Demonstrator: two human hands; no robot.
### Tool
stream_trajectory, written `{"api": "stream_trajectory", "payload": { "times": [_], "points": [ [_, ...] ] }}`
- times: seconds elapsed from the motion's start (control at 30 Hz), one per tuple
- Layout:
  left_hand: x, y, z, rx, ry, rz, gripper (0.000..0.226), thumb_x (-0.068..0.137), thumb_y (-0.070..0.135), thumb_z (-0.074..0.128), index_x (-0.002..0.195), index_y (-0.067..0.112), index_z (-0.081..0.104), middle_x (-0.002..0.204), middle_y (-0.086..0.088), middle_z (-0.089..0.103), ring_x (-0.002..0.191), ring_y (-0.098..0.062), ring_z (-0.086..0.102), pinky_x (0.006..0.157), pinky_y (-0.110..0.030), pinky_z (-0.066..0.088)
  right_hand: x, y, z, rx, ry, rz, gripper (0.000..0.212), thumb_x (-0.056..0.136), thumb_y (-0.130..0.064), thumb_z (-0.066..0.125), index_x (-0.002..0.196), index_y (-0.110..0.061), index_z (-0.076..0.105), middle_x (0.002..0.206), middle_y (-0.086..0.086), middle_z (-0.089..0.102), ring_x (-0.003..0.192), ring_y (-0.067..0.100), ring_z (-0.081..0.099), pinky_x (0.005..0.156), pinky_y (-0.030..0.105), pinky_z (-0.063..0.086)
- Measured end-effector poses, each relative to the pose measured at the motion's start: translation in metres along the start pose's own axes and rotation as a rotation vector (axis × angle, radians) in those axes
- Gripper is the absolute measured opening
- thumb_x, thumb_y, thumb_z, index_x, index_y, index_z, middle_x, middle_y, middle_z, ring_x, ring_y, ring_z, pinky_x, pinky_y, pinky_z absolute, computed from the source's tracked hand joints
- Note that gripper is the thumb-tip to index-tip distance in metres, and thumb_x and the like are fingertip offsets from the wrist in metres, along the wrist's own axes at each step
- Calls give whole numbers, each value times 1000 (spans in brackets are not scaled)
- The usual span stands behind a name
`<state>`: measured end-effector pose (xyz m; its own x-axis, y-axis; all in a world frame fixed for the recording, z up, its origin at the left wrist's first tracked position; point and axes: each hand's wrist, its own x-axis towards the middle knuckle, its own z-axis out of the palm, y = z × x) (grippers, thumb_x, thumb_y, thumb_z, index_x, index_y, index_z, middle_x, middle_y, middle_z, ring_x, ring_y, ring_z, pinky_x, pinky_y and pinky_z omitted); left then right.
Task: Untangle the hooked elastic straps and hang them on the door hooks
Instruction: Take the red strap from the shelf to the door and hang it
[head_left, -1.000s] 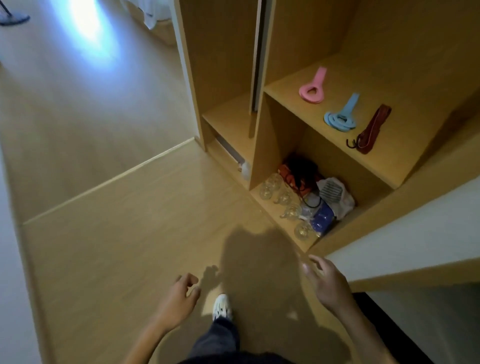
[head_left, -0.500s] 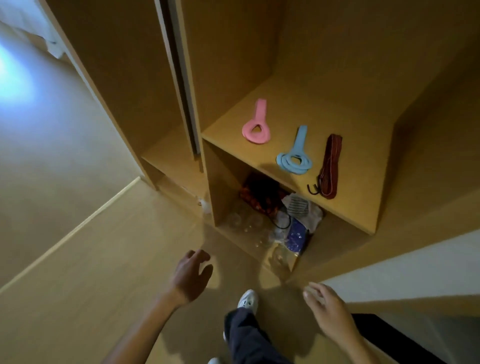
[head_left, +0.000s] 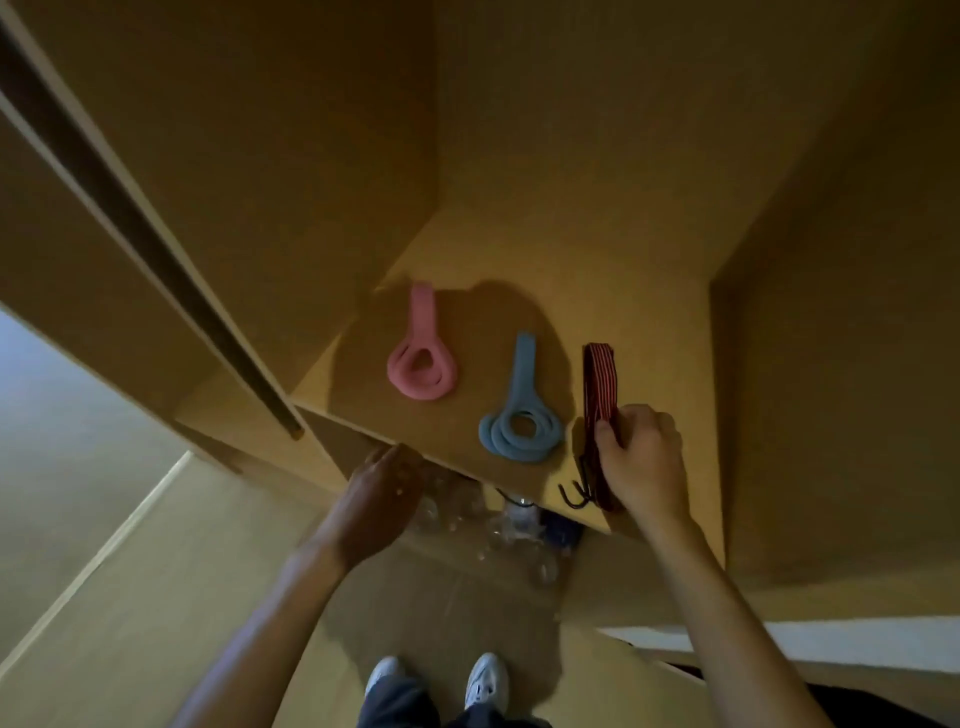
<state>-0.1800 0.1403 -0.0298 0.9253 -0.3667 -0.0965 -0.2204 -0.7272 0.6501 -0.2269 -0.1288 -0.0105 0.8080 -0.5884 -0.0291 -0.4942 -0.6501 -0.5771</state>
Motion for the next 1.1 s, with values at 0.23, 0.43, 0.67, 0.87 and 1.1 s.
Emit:
{"api": "stream_trajectory", "payload": {
  "times": [0.23, 0.43, 0.67, 0.87, 1.1],
  "points": [
    [73, 8, -3, 22, -135, 90, 22, 91, 12, 52, 111, 6, 58, 109, -10, 61, 96, -27, 59, 80, -31, 43, 35, -19, 38, -235, -62, 278, 57, 84, -41, 60, 122, -1, 45, 123, 20, 49, 114, 38, 47, 88, 43, 44],
    [108, 4, 1, 43, -257, 237, 8, 91, 14, 51, 92, 10, 58, 79, 0, 57, 67, -8, 52, 66, -24, 40, 48, -30, 36, -114, -178, 432, 43, 82, -38, 61, 109, -4, 56, 110, 17, 58, 96, 35, 59, 79, 39, 52],
    [116, 0, 4, -39, -363, 203, 22, 90, 14, 53, 111, 8, 57, 105, 0, 53, 88, -12, 50, 81, -18, 35, 31, -30, 25, 73, -235, 483, 32, 88, -23, 55, 113, -5, 47, 103, 12, 58, 87, 28, 59, 64, 29, 44],
    [129, 11, 0, -61, -448, 256, 22, 91, 15, 52, 113, 11, 54, 112, -3, 57, 97, -13, 54, 81, -17, 34, -4, -27, 12, 212, -37, 525, 29, 82, -25, 67, 102, -10, 52, 88, 4, 60, 72, 17, 55, 50, 24, 37],
    [131, 46, 7, -58, -560, 351, 11, 80, 28, 51, 84, 32, 60, 90, 1, 68, 82, -19, 66, 81, -40, 55, -77, -9, 5, 202, 109, 552, 24, 91, -24, 56, 108, -7, 55, 92, 10, 65, 84, 27, 61, 68, 33, 48]
  ]
}}
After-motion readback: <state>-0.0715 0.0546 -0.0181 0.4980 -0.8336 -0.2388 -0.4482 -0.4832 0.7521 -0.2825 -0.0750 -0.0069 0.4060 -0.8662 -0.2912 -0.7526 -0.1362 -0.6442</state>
